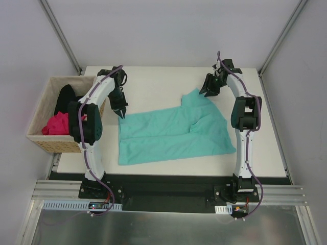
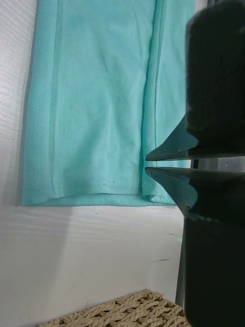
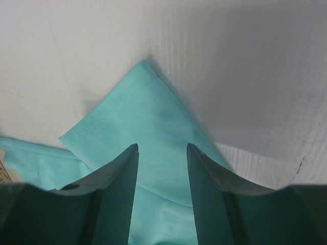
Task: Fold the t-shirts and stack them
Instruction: Grap the side of the flattened tshirt furthest away from the robot with both arms
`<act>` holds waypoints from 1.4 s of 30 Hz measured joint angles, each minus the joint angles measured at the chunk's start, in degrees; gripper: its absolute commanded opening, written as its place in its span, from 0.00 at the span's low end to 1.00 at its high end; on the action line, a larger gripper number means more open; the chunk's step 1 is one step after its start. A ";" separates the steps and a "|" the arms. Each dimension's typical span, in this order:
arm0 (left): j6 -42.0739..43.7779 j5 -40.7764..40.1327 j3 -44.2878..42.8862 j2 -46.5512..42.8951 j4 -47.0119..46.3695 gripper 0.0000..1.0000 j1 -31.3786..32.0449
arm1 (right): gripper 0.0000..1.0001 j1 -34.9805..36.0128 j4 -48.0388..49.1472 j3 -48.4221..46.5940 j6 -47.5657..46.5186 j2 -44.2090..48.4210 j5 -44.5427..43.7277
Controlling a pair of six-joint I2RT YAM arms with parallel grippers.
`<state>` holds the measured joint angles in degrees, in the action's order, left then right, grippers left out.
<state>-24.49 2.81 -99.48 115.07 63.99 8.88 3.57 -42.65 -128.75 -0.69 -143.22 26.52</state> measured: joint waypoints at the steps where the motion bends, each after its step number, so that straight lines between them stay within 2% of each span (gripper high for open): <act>1: 0.04 0.00 0.00 -0.09 0.00 0.09 0.00 | 0.47 0.00 0.07 0.00 0.04 -0.13 0.00; 13: 0.04 -0.02 1.40 -2.99 0.83 0.09 0.00 | 0.51 -0.50 2.84 -1.29 4.33 -2.64 1.73; 22: 0.04 -0.35 2.45 -3.67 1.33 0.09 -0.33 | 0.50 -0.74 5.90 -2.16 8.00 -3.74 3.80; 42: 0.04 -0.33 2.43 -3.67 1.51 0.09 -0.76 | 0.49 -0.96 10.78 -1.73 9.84 -3.74 4.33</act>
<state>-24.45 2.48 -97.06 111.39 65.49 8.12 2.61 -31.88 -130.47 9.15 -146.96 30.85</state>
